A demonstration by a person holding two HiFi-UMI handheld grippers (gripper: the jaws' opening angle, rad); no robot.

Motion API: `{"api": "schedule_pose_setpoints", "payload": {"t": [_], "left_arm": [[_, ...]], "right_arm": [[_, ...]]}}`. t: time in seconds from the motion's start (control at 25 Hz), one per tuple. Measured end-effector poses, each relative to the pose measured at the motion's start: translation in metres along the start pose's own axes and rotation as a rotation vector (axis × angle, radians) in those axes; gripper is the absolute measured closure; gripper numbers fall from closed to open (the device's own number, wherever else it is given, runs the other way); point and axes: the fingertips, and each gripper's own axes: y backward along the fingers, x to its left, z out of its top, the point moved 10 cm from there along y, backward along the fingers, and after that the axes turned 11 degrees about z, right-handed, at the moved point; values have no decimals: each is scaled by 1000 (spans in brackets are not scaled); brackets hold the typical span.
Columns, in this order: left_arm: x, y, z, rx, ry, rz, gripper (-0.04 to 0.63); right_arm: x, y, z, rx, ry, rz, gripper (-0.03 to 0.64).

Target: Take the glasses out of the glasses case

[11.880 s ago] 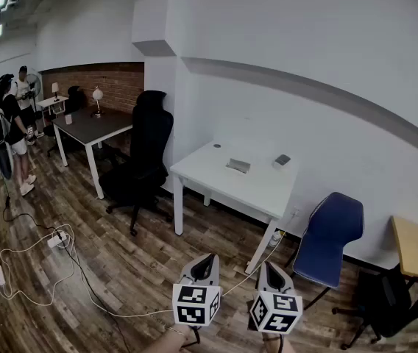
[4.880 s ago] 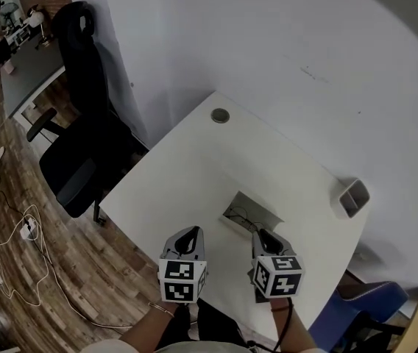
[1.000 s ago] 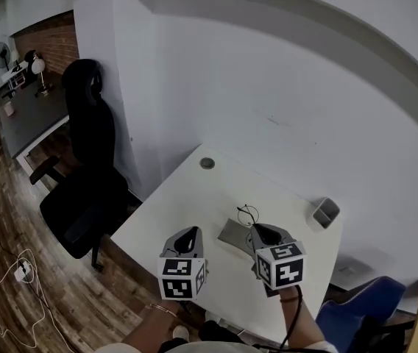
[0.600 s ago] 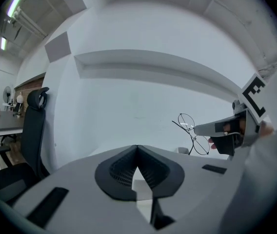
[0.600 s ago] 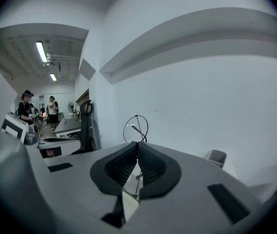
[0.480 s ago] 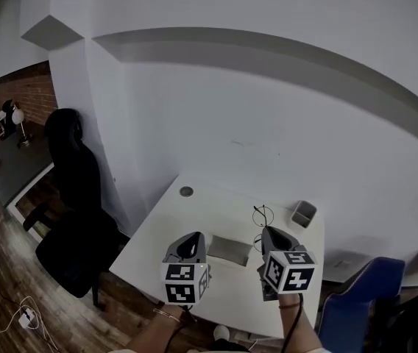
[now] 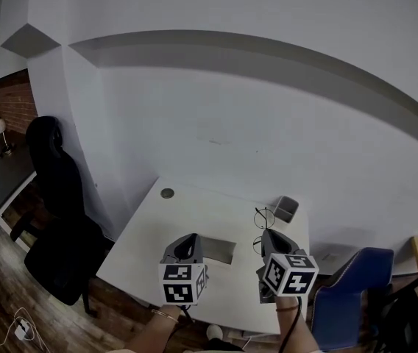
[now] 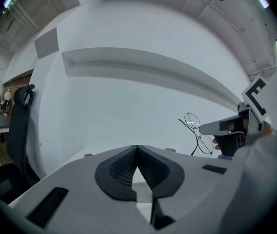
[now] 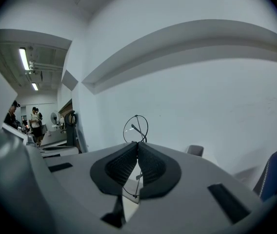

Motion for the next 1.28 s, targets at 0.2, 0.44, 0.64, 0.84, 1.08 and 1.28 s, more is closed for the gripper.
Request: {"api": "schedule_pose_setpoints", "payload": {"t": [0.2, 0.44, 0.64, 0.84, 1.08, 1.28], "left_arm": [[-2, -7, -2, 16, -4, -1, 588], [0, -16, 1, 14, -5, 16, 588], [-2, -23, 1, 20, -5, 22, 588], [-6, -31, 1, 18, -2, 22, 588], [-6, -37, 1, 18, 6, 25, 588], [-9, -41, 1, 21, 11, 24, 588]], "right_arm": [[-7, 0, -2, -9, -17, -10, 580], [-12, -7, -2, -4, -7, -11, 580], [-17, -9, 1, -1, 15, -19, 580], [-23, -13, 2, 0, 5, -10, 580], [-28, -15, 3, 2, 3, -10, 580], [-32, -16, 3, 3, 0, -10, 580]]}}
